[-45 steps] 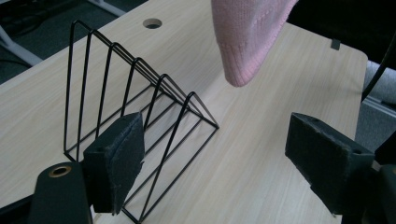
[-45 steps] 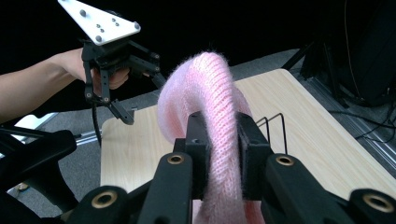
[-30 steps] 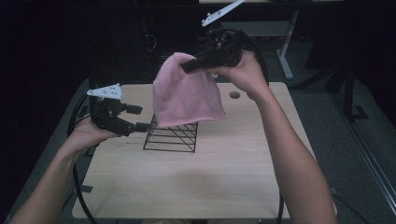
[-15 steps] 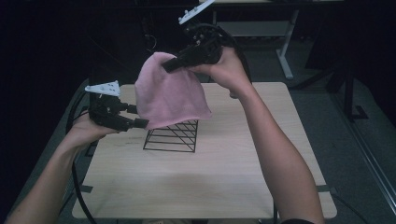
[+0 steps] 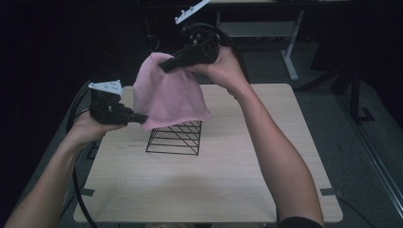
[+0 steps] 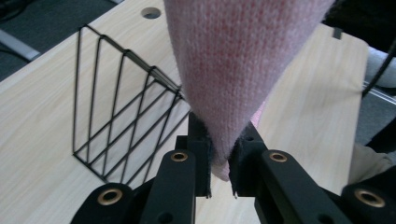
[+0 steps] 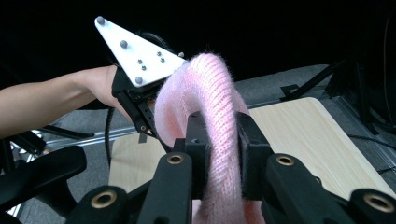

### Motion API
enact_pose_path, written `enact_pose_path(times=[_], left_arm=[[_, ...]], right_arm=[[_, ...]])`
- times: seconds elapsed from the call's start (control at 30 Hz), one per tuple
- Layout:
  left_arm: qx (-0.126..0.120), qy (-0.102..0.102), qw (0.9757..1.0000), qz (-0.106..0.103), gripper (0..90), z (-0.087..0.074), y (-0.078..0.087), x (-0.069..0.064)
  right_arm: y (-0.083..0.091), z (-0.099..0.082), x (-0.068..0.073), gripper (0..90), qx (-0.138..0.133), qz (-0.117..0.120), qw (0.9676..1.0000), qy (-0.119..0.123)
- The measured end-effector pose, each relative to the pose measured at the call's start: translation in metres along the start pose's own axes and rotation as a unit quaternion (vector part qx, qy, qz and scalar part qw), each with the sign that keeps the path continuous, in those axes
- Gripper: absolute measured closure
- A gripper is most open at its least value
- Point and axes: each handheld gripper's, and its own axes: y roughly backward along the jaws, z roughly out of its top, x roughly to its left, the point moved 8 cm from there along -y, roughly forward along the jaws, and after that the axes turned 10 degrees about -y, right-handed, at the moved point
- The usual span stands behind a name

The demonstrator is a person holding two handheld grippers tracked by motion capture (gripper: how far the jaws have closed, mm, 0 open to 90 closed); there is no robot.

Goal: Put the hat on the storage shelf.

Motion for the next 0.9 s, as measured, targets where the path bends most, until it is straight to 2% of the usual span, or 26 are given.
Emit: enact_pose_path(times=[0.13,0.23,0.27,0.43,0.73,0.9], left_arm=[[0.003,0.005,0.9999,0.008,81.7,0.0,0.0,0.01],[0.001,0.019,0.9998,0.012,82.0,0.0,-0.001,0.016],[0.002,0.014,0.9998,0.015,82.0,-0.001,-0.001,0.019],[0.004,0.025,0.9996,0.016,82.4,-0.002,-0.005,0.023],[0.016,0.022,0.9991,0.032,82.5,-0.003,-0.008,0.032],[0.021,0.025,0.9989,0.033,82.5,-0.005,-0.01,0.034]], right_arm=[[-0.001,0.001,-0.005,77.4,-0.008,-0.003,1.0,-0.005],[-0.002,0.001,-0.009,77.4,-0.011,-0.012,0.9999,-0.007],[-0.002,0.0,-0.011,77.4,-0.012,-0.012,0.9998,-0.009],[-0.005,-0.002,-0.018,77.4,-0.011,-0.019,0.9997,-0.015],[-0.009,-0.003,-0.026,77.4,-0.014,-0.021,0.9994,-0.024],[-0.011,-0.004,-0.03,77.4,-0.013,-0.021,0.9992,-0.031]])
